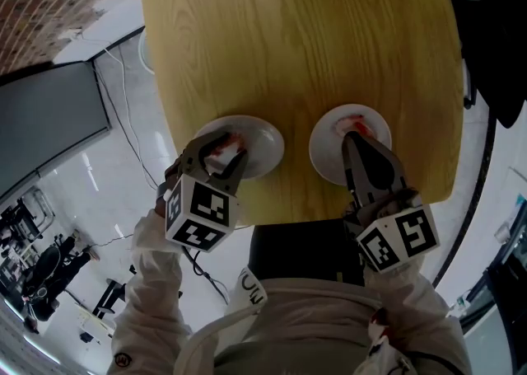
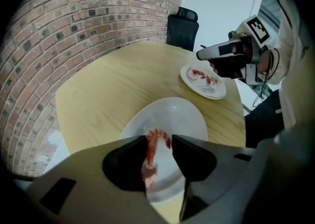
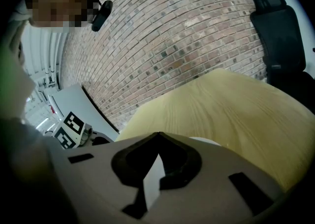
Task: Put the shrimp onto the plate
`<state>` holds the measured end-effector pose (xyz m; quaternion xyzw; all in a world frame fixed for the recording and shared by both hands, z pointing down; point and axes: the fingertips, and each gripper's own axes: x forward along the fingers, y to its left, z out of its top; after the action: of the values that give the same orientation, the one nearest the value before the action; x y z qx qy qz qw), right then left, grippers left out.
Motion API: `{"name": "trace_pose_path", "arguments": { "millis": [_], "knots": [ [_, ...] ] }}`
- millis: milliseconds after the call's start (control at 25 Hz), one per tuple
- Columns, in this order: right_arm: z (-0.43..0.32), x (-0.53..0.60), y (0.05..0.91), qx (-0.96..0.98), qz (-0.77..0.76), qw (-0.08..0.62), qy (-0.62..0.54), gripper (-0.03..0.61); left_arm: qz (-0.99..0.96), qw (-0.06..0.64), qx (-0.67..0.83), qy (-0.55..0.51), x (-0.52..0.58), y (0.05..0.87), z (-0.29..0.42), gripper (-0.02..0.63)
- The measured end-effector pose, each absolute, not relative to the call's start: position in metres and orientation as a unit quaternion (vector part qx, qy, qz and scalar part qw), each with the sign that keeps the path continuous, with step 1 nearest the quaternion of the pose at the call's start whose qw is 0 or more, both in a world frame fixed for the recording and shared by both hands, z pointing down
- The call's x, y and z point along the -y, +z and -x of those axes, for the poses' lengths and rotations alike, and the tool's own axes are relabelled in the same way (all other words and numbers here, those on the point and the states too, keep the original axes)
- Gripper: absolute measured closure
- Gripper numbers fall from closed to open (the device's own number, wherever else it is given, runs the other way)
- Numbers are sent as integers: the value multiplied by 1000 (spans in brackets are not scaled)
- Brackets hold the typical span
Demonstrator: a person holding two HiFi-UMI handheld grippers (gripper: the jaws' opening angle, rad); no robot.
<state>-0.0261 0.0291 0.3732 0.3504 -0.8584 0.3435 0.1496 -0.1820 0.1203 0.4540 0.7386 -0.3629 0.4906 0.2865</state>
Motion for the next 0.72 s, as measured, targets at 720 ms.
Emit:
{"name": "trace_pose_path", "arguments": {
  "millis": [720],
  "knots": [
    [1, -39, 373, 853, -356, 143, 354, 554, -742, 278, 356, 495, -127, 448, 161, 462]
  ]
}}
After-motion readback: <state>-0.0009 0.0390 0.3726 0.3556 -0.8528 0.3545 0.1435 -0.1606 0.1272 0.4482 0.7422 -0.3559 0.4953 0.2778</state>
